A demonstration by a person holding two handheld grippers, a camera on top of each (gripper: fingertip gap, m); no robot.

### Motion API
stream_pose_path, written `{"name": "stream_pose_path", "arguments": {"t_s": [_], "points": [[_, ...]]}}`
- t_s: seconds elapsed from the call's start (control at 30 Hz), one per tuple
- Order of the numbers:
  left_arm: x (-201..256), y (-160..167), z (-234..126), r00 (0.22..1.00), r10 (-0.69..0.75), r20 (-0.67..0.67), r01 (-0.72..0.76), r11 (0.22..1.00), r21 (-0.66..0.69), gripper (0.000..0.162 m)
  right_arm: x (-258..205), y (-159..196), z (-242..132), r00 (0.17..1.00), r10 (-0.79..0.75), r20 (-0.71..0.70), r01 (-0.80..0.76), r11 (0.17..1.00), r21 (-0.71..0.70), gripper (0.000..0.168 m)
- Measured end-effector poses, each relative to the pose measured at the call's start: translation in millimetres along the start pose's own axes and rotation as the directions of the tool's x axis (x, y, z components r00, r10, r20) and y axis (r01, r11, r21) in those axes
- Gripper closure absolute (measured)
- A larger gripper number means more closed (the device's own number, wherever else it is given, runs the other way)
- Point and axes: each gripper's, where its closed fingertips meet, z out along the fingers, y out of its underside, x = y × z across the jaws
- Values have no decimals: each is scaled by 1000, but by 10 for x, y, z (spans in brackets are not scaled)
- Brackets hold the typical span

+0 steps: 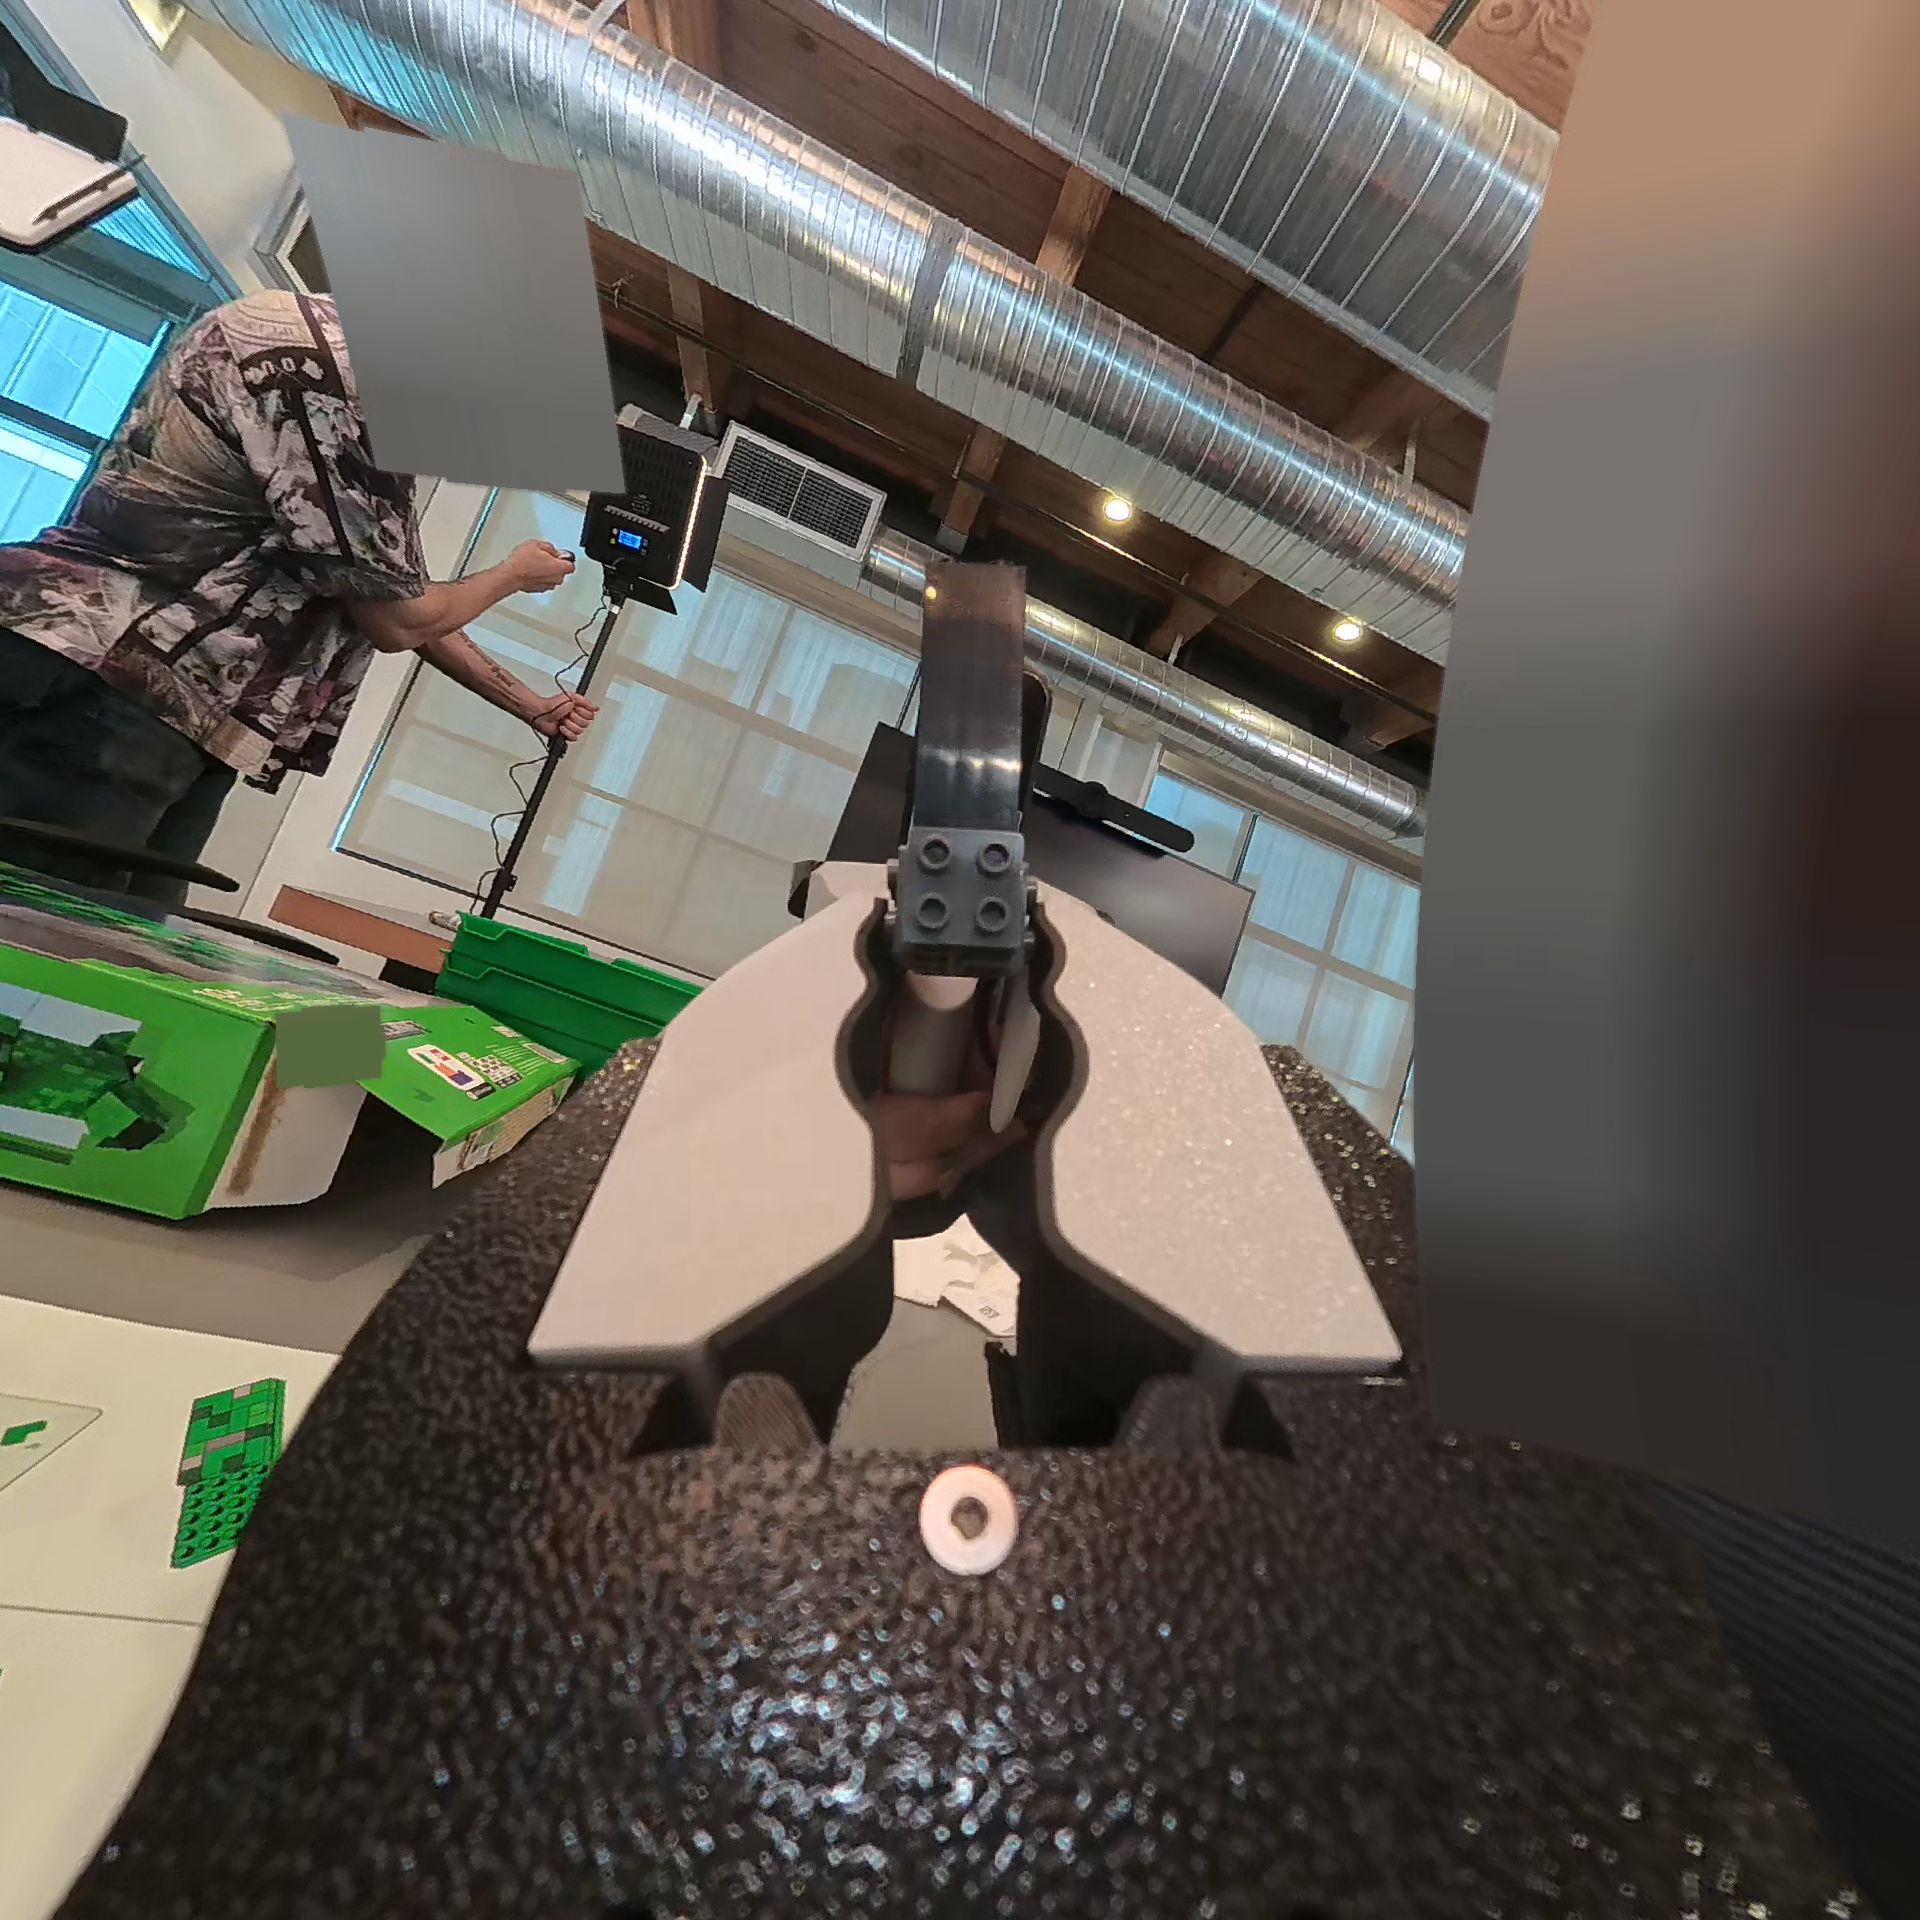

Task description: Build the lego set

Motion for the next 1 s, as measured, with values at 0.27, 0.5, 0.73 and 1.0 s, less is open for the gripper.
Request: {"name": "stream_pose_path", "arguments": {"t_s": [0.27,0.5,0.73,1.0], "points": [[6,-5,3,1000,-27,-8,27,1000,3,137,-2,-14,-4,1000,-14,1,14,1000,10,150],[29,21,12,997,-73,-27,73,997,-30,136,-12,-23,-28,1000,-23,14,23,999,24,150],[27,8,5,998,-61,-20,60,998,-33,133,-10,-25,-68,1000,-21,22,21,999,33,151],[18,16,18,998,-56,-16,56,998,-37,139,-15,-25,-75,999,-22,28,21,999,33,150]]}}
